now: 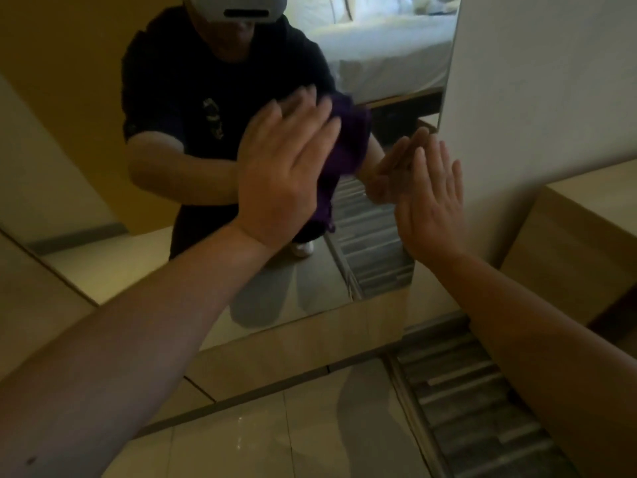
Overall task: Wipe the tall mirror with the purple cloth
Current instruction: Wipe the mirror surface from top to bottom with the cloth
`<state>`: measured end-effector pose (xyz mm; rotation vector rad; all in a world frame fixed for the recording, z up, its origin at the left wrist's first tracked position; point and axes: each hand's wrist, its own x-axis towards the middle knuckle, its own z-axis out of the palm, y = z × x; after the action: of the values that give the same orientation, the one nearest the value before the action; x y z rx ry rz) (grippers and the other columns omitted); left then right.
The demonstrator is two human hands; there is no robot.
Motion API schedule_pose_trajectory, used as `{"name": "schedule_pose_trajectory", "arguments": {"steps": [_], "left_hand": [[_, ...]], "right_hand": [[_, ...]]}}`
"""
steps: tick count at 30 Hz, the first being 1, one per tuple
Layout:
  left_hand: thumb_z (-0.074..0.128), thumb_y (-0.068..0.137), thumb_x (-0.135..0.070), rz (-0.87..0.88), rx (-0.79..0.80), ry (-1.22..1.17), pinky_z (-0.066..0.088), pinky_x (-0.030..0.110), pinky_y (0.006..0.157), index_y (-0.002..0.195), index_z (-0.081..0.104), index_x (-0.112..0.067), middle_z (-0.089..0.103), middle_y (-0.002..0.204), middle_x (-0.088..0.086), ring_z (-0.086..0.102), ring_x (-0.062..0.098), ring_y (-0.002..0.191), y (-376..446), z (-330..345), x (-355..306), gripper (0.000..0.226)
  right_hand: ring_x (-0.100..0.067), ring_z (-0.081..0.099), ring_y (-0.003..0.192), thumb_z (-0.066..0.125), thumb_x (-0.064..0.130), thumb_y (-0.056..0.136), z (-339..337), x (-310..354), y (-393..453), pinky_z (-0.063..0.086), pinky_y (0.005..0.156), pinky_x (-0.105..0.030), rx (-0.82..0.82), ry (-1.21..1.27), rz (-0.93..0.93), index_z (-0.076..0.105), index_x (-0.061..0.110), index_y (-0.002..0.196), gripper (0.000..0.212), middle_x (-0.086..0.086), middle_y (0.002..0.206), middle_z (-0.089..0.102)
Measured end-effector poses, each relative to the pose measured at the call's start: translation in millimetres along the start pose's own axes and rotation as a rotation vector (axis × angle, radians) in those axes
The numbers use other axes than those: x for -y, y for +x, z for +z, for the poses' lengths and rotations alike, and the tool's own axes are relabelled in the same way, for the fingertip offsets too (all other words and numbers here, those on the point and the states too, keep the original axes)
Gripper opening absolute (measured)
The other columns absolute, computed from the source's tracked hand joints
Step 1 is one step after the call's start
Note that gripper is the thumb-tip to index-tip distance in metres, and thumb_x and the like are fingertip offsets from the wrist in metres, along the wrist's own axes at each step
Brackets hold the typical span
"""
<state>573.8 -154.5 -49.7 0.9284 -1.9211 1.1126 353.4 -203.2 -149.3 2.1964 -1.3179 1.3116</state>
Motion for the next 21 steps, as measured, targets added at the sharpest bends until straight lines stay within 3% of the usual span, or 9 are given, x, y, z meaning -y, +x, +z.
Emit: {"name": "schedule_pose_trajectory", "arguments": {"steps": [2, 7, 12, 16, 18, 21], "left_hand": [[0.041, 0.107, -0.011, 0.044, -0.029, 0.072, 0.041, 0.057, 0.105, 0.129, 0.061, -0.002, 0.055, 0.138, 0.019, 0.049, 0.034, 0.132, 11, 15, 0, 0.031], [0.042, 0.104, -0.016, 0.321, 0.287, 0.022, 0.031, 0.058, 0.113, 0.143, 0.04, -0.001, 0.043, 0.148, 0.021, 0.038, 0.037, 0.139, -59, 63, -41, 0.042], [0.029, 0.102, -0.022, 0.536, 0.557, 0.122, -0.003, 0.055, 0.12, 0.15, 0.035, -0.005, 0.027, 0.157, 0.017, 0.019, 0.032, 0.147, -180, 96, -85, 0.051], [0.029, 0.101, -0.031, 0.657, 0.72, 0.213, -0.011, 0.057, 0.118, 0.153, 0.02, -0.005, 0.011, 0.159, 0.017, 0.004, 0.033, 0.148, -225, 103, -93, 0.059], [0.015, 0.1, -0.026, 0.662, 0.765, 0.164, -0.006, 0.055, 0.118, 0.151, 0.019, -0.005, 0.02, 0.159, 0.014, 0.013, 0.031, 0.149, -220, 98, -94, 0.056], [0.015, 0.095, -0.024, 0.621, 0.849, 0.025, 0.006, 0.049, 0.119, 0.143, 0.045, -0.012, 0.043, 0.15, 0.007, 0.037, 0.025, 0.141, -213, 87, -89, 0.058]], "right_hand": [[-0.034, 0.003, 0.151, 0.037, 0.024, 0.104, 9, -1, -6, 0.005, 0.123, -0.053, 0.0, -0.001, 0.002, 0.017, 0.002, 0.154, 0.058, -0.024, 0.162, 0.01], [-0.036, 0.003, 0.149, 0.048, 0.03, 0.102, 24, -15, -13, 0.01, 0.119, -0.062, -0.021, -0.022, -0.07, 0.016, 0.004, 0.153, 0.066, -0.024, 0.16, 0.01], [-0.036, 0.003, 0.149, 0.037, 0.02, 0.103, 26, -29, -11, 0.006, 0.12, -0.06, -0.029, -0.072, -0.113, 0.019, 0.002, 0.153, 0.056, -0.026, 0.159, 0.016], [-0.042, 0.007, 0.149, 0.038, 0.017, 0.102, 27, -28, -11, 0.005, 0.12, -0.06, 0.003, -0.127, -0.127, 0.014, 0.001, 0.154, 0.059, -0.026, 0.16, 0.013], [-0.041, 0.003, 0.15, 0.036, 0.019, 0.102, 24, -22, -11, 0.003, 0.12, -0.06, 0.058, -0.156, -0.084, 0.012, 0.002, 0.155, 0.06, -0.024, 0.162, 0.007], [-0.034, -0.003, 0.152, 0.033, 0.024, 0.101, 13, -16, -10, 0.0, 0.121, -0.057, 0.126, -0.178, -0.046, 0.011, 0.004, 0.156, 0.062, -0.018, 0.164, 0.002]]}}
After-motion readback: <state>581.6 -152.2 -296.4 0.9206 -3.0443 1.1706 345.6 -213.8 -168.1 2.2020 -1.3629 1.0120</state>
